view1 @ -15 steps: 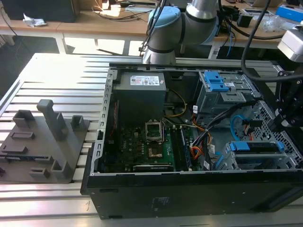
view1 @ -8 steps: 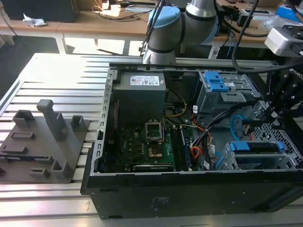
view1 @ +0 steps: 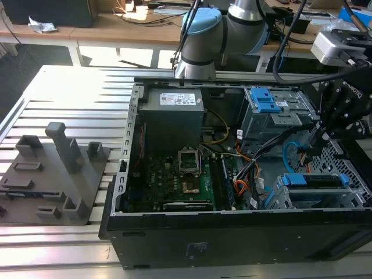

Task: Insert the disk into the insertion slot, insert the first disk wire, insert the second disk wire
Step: 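Insert the first disk wire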

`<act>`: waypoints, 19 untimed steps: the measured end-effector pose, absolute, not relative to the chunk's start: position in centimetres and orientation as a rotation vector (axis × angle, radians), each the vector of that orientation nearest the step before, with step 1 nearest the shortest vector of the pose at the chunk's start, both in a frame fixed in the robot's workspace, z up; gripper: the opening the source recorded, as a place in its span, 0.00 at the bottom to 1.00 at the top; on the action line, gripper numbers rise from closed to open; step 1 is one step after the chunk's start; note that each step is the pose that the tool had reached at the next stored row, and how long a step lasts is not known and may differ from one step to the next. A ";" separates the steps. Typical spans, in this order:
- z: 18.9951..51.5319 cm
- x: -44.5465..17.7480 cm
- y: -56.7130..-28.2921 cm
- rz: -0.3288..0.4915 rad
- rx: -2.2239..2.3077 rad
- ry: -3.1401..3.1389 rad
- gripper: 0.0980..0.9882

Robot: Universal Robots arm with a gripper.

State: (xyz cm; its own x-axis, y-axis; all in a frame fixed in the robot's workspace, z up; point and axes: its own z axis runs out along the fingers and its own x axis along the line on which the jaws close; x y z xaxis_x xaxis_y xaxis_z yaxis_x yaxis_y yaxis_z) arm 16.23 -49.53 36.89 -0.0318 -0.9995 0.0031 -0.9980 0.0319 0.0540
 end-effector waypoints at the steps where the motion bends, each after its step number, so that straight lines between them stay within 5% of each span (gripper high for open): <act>1: 36.9 16.2 -49.5 -0.057 2.158 -2.228 0.01; 3: 36.9 16.2 -49.5 -0.057 2.158 -2.228 0.02; 5: 36.9 16.2 -49.5 -0.057 2.158 -2.228 0.23; 19: 35.2 16.2 -49.4 -0.011 2.133 -2.212 0.21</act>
